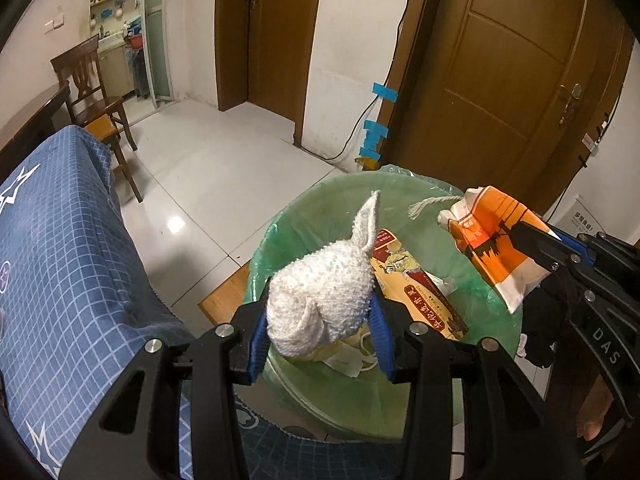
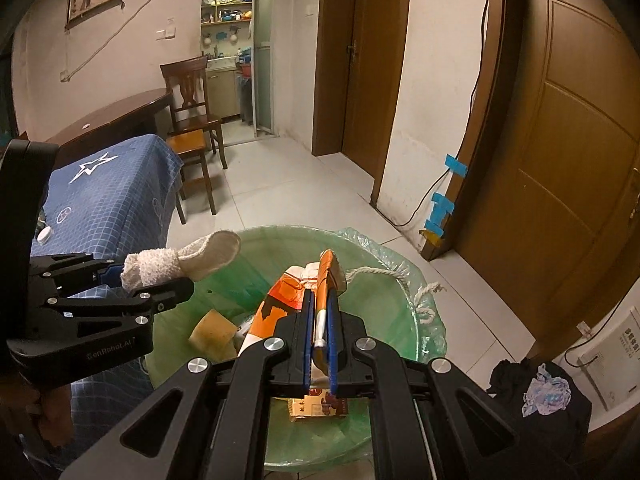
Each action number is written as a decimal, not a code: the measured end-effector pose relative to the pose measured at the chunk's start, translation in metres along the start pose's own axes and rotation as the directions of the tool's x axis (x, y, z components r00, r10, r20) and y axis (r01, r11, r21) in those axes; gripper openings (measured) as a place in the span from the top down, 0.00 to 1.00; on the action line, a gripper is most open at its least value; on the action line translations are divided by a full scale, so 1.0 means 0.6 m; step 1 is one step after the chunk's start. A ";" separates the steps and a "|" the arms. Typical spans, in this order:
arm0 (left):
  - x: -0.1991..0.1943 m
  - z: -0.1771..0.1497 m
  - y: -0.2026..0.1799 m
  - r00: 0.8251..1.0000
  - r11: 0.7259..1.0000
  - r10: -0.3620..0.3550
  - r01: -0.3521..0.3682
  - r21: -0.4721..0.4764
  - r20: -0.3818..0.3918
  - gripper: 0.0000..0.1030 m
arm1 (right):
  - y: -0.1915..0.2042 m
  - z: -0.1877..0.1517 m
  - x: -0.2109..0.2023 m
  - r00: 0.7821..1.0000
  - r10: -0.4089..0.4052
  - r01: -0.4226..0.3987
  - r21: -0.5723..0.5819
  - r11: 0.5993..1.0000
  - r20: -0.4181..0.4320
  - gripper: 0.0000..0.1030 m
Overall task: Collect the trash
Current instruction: 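Open both tools over the green bin, dropping the towel and paper wrapper, then move both open tools back over the remaining trash on the table, then grasp the orange-white paper cup with the left tool, then grasp the green cloth bundle with the right tool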
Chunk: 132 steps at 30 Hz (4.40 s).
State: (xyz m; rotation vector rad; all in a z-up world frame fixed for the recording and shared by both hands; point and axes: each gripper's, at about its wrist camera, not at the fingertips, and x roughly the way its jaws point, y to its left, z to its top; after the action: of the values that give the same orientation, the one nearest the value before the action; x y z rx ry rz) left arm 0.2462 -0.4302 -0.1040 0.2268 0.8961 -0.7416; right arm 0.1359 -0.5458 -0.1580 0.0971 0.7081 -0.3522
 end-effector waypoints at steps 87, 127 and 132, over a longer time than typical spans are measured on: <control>-0.265 -0.190 0.726 0.981 0.962 0.175 -0.189 -0.196 -0.086 0.59 | 0.773 0.116 0.032 0.806 0.567 -0.587 -0.361 0.725 -0.173 0.53; -0.331 -0.237 0.714 0.912 0.861 0.407 -0.362 -0.357 0.056 0.63 | 0.904 0.121 0.054 0.880 0.473 -0.440 -0.463 0.769 -0.051 0.83; -0.401 -0.270 0.666 0.843 0.808 0.523 -0.443 -0.388 0.125 0.63 | 0.869 0.095 -0.033 0.859 0.508 -0.438 -0.434 0.787 0.054 0.83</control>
State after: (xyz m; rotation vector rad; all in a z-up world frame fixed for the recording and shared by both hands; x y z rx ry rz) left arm 0.3168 0.0572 -0.0648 0.0500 0.6907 -0.1145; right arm 0.3391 -0.0638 -0.1183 -0.1528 0.5512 0.2808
